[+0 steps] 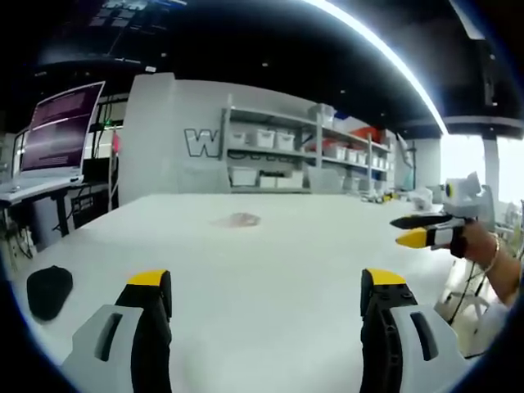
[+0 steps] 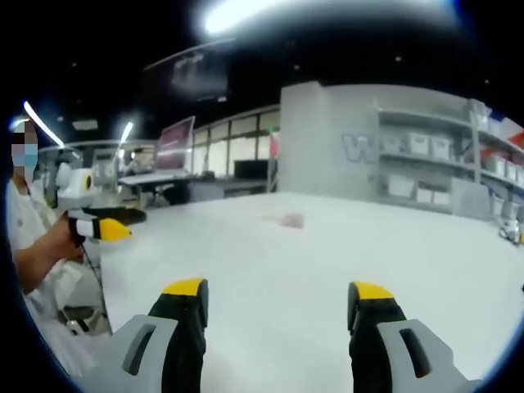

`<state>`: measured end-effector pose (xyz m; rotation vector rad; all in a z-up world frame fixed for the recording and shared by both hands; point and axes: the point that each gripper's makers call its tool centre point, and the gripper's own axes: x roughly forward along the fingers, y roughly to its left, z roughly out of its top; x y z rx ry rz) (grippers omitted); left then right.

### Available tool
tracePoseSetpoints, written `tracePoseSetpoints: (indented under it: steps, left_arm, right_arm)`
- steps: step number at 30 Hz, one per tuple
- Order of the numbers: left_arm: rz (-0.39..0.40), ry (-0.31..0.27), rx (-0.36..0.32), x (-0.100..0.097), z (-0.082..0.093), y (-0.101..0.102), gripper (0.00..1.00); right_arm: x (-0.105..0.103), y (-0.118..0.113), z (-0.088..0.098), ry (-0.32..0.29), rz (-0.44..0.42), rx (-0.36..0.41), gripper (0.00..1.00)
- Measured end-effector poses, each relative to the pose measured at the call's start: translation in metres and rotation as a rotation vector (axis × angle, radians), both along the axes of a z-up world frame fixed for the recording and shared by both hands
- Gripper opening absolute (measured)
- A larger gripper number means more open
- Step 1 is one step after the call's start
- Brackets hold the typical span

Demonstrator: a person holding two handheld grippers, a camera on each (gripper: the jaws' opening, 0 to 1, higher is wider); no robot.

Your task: Open the resealable bag by pulling the two sides of the seal apart until the entire bag opening is separated and visibly accessible.

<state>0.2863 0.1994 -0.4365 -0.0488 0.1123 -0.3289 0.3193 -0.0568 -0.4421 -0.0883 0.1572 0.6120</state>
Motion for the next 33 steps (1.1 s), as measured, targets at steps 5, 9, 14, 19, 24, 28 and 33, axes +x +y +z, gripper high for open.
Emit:
tracePoseSetpoints:
  steps: [5, 9, 14, 19, 24, 28, 33]
  left_arm:
    - [-0.001, 0.000, 0.002, 0.000, 0.000, 0.000, 0.94]
    - [-0.001, -0.003, 0.000, -0.001, 0.001, 0.000, 0.94]
    - [-0.001, -0.005, -0.001, -0.002, 0.001, 0.001, 0.94]
    - [0.001, -0.004, 0.000, -0.003, 0.001, 0.002, 0.93]
    - [0.000, -0.004, 0.001, -0.003, 0.001, 0.002, 0.93]
    - [-0.002, -0.003, 0.003, -0.002, 0.001, 0.001, 0.93]
    - [-0.002, -0.002, 0.004, -0.002, 0.000, 0.001, 0.93]
  right_arm:
    - [0.001, 0.002, 0.000, 0.001, 0.001, 0.000, 0.69]
    - [0.002, 0.005, 0.000, 0.002, 0.006, -0.002, 0.69]
    - [0.004, 0.009, -0.001, 0.004, 0.013, -0.003, 0.69]
    - [0.006, 0.011, -0.002, 0.008, 0.015, -0.001, 0.69]
    - [0.007, 0.014, -0.004, 0.013, 0.020, -0.002, 0.69]
    - [0.009, 0.016, -0.004, 0.015, 0.023, -0.002, 0.69]
    - [0.010, 0.017, -0.005, 0.015, 0.025, -0.001, 0.69]
